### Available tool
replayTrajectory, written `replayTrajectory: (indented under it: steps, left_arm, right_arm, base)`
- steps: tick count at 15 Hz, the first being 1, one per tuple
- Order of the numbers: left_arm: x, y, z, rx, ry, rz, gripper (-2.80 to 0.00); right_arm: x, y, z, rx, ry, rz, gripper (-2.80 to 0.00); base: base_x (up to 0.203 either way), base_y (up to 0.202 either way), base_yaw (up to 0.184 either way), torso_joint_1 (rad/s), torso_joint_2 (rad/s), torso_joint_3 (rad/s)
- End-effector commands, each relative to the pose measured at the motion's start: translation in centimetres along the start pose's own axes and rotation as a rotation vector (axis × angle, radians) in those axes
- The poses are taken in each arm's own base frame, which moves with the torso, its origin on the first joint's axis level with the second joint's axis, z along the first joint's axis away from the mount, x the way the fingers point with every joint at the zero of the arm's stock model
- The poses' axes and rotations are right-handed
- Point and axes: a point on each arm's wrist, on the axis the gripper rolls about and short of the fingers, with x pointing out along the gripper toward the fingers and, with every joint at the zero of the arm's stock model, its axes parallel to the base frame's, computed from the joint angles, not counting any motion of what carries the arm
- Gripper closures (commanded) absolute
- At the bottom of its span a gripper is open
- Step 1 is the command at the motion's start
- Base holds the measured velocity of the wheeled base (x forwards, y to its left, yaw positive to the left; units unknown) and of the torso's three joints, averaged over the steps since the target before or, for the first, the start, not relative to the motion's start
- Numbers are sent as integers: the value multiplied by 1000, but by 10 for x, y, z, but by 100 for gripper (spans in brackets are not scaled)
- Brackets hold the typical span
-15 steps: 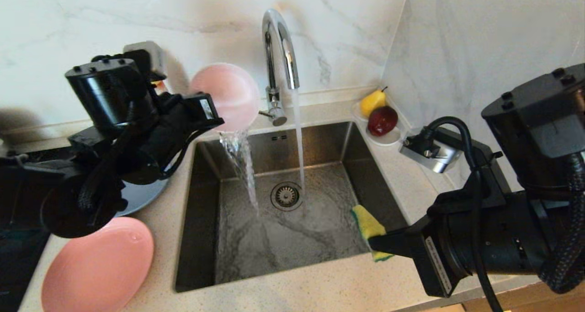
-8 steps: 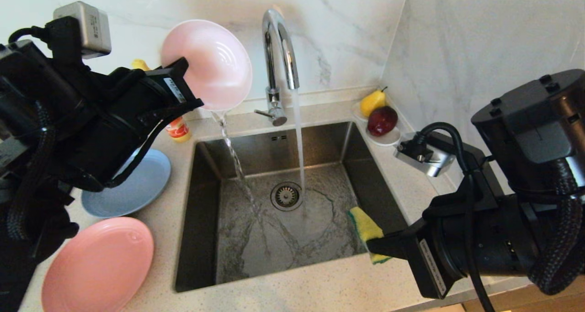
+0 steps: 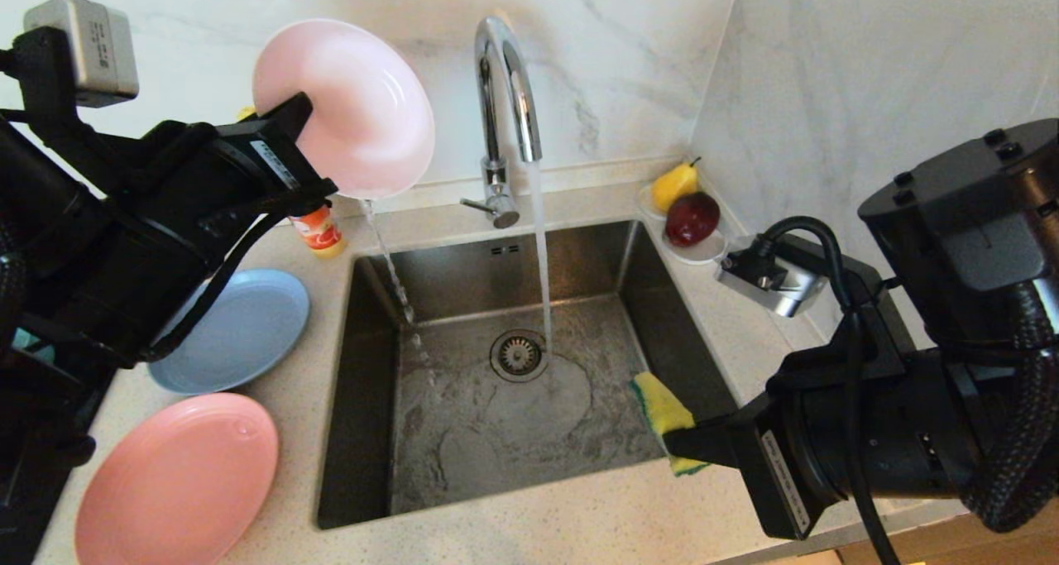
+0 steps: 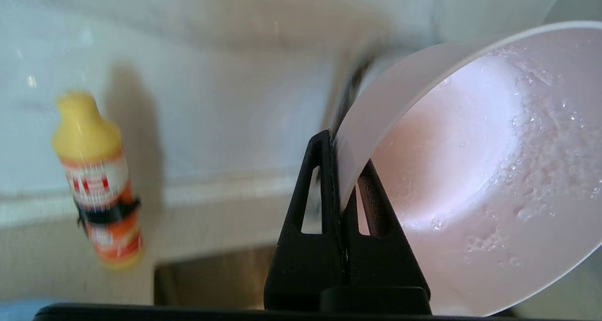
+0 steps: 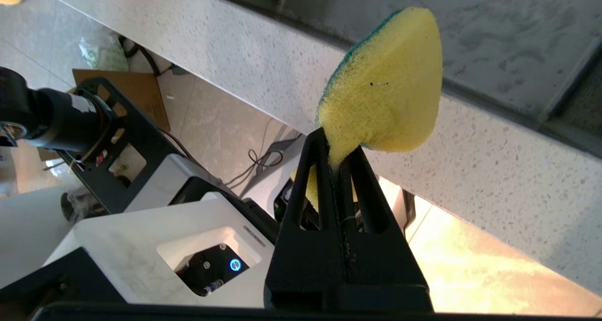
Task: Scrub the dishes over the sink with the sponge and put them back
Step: Wash the bowl, then wipe the bowl
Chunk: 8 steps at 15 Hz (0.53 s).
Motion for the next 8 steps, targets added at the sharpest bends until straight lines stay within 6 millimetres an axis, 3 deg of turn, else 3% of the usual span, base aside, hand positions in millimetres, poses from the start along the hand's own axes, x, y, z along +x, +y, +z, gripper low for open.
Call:
replayTrajectory:
  steps: [1, 5, 8]
  left_arm:
    - [-3, 2, -7, 24, 126, 7, 0]
    - [-17, 14, -25, 81, 572, -2, 0]
    - [-40, 19, -16, 46, 809, -2, 0]
  right_arm:
    - [-6, 1, 3, -3, -22, 7, 0]
    - [-24, 8, 18, -18, -94, 43, 0]
    - [-24, 23, 19, -40, -86, 114, 0]
  base:
    - [0, 0, 0, 0, 0, 0]
    - [0, 0, 0, 0, 0, 0]
    - [0, 0, 0, 0, 0, 0]
